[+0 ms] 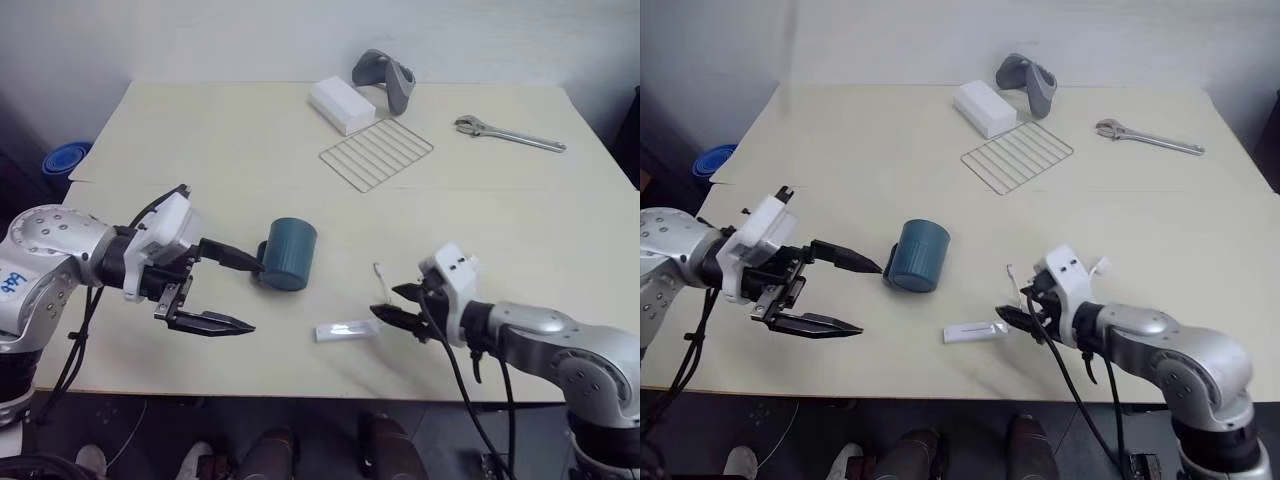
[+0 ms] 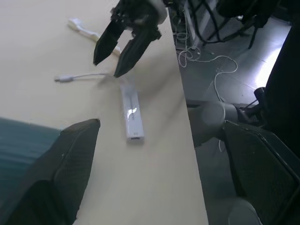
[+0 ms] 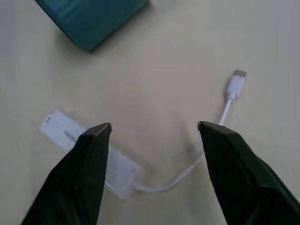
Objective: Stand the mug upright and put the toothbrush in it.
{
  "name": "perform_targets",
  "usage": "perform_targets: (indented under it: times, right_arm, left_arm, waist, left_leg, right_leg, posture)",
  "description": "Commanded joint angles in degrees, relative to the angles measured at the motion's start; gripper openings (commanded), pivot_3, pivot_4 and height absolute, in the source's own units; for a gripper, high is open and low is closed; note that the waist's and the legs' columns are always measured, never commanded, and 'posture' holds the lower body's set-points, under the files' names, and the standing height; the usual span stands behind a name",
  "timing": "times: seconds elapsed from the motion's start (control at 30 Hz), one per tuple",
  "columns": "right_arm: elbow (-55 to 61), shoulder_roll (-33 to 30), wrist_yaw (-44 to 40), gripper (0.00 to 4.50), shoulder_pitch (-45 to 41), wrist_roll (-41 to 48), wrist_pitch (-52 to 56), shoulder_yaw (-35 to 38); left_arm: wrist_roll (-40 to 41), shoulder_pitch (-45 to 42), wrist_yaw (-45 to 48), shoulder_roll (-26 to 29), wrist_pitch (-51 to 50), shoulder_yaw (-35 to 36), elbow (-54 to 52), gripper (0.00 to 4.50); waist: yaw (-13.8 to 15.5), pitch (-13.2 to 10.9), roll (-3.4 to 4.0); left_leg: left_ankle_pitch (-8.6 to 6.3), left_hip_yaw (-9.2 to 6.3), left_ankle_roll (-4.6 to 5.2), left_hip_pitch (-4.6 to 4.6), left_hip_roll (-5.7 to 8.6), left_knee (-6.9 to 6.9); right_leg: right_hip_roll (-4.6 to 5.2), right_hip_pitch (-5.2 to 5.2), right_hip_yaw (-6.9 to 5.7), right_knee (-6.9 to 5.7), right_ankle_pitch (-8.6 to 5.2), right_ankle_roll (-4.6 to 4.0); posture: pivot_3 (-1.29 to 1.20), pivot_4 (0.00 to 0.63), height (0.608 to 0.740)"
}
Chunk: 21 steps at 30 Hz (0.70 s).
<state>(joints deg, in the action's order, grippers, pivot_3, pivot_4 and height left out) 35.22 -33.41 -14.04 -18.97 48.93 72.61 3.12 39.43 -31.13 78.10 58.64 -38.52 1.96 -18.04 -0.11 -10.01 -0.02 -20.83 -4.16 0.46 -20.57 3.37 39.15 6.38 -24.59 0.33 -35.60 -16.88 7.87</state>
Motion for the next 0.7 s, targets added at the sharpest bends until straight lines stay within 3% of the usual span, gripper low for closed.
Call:
perform_targets:
  times: [0.03, 0.43, 0.53, 0.7]
  right_arm:
    - [-3.0, 1.2, 3.3, 2.63, -1.3, -4.1, 0.2, -1.1]
    - [-6.4, 5.9, 5.0, 2.63, -0.2, -9.0, 0.5, -1.5]
    - [-6.5, 5.7, 3.8, 2.0, 0.0, -10.2, -0.1, -3.3]
    - [-5.6, 7.6, 3.3, 0.29, -0.4, -10.2, 0.4, -3.0]
  left_arm:
    - [-0.9, -1.9, 1.1, -0.5, 1.6, -0.9, 0.7, 4.5]
    - [-2.1, -3.9, 1.5, -2.7, 2.9, -2.5, 2.5, 4.5]
    - [-3.0, -4.4, 1.7, -2.9, 3.8, -3.0, 3.8, 4.5]
    - [-6.2, -5.5, 2.7, -3.0, 6.7, -3.9, 7.0, 4.5]
  waist:
    - [0.0, 0.0, 0.0]
    - [-0.2, 0.0, 0.0]
    - [-0.2, 0.0, 0.0]
    - [-0.3, 0.0, 0.0]
  left_leg:
    - [0.0, 0.0, 0.0, 0.01, -0.01, -0.01]
    - [0.0, 0.01, 0.0, -0.03, -0.04, -0.04]
    - [0.0, 0.01, 0.0, -0.03, -0.04, -0.03]
    - [0.0, 0.02, -0.01, -0.01, -0.06, -0.03]
  right_leg:
    - [-0.02, 0.0, 0.0, -0.04, 0.0, 0.0]
    - [-0.08, -0.07, 0.01, -0.1, 0.0, 0.0]
    - [-0.09, -0.06, 0.01, -0.11, 0.0, 0.0]
    - [-0.12, -0.08, 0.02, -0.14, 0.0, 0.0]
  posture:
    - [0.0, 0.15, 0.74]
    - [0.0, 0.15, 0.74]
    - [0.0, 0.15, 0.74]
    - [0.0, 0.15, 0.74]
